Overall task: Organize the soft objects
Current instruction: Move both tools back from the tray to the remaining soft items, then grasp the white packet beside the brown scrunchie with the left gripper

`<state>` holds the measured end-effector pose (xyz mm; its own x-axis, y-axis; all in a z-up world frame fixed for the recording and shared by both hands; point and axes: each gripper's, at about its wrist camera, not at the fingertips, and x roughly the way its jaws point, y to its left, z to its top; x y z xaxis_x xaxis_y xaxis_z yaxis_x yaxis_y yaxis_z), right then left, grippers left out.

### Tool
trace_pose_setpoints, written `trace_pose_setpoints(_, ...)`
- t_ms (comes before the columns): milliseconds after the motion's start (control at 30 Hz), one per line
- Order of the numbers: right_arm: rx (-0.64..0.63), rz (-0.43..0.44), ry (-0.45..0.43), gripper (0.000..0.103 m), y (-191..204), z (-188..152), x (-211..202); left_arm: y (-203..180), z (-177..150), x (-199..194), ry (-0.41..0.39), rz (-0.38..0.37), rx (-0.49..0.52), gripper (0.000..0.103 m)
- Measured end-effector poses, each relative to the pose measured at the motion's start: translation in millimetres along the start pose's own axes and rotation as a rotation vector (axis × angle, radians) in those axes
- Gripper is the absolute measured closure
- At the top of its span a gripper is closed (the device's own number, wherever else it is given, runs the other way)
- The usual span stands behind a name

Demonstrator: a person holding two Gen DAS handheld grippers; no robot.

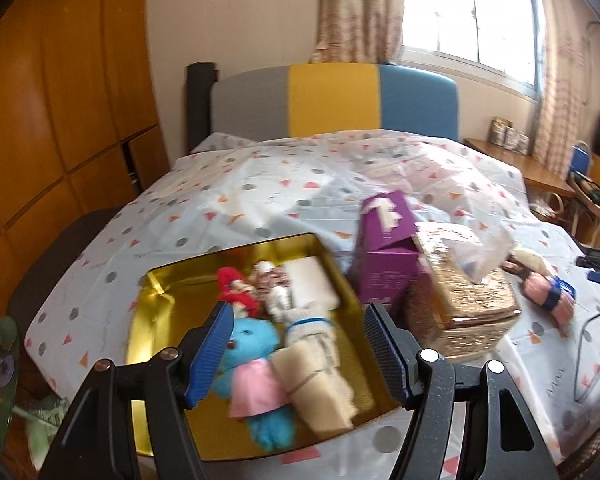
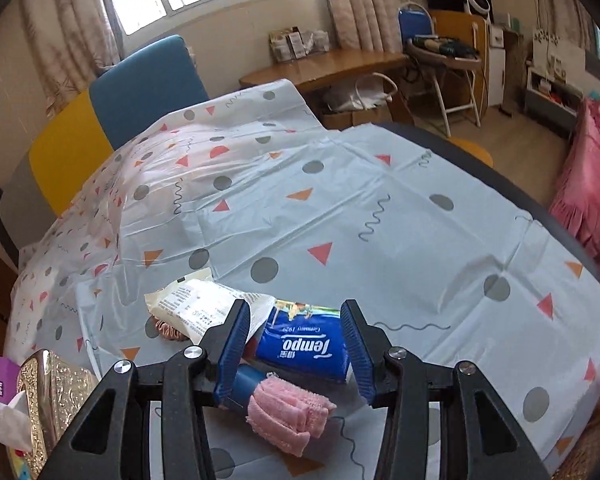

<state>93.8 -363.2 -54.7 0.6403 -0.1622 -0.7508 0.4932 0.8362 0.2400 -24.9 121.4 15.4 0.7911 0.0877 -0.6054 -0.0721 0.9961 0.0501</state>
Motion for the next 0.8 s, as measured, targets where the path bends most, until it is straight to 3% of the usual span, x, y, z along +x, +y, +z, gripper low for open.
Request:
trace_pose_setpoints(133,0.016,-0.021,0.036,0.056,-2.3,-2.5,7.7,-28.2,5.8,-3.2,-0.005,-0.076,0.057,0.034)
trace_pose_setpoints(333,0.146,-0.031,0.054,0.056,-29.2,-0.3,8.3,-79.9,24.2,-9.1,-0.045,-0.169,0.167,0.034)
trace_pose_setpoints(533,0.240,-0.016,0.054,0.056,-46.8,2.6,5.1,-135.0,52.7,-1.8,-0.030,-0.318,0.219,0.034)
trace_pose_setpoints(667,0.281,0.007,0.060,0.056,-52.8,4.2,5.1,-180.0,68.5,16.3,0.063,-0.428,0.216,0.034)
trace_pose_setpoints(800,0.313,0.033,0.075,0.056,-56.5,4.5,6.9,-225.4,79.6,43.1,0.218,-0.543,0.163,0.034)
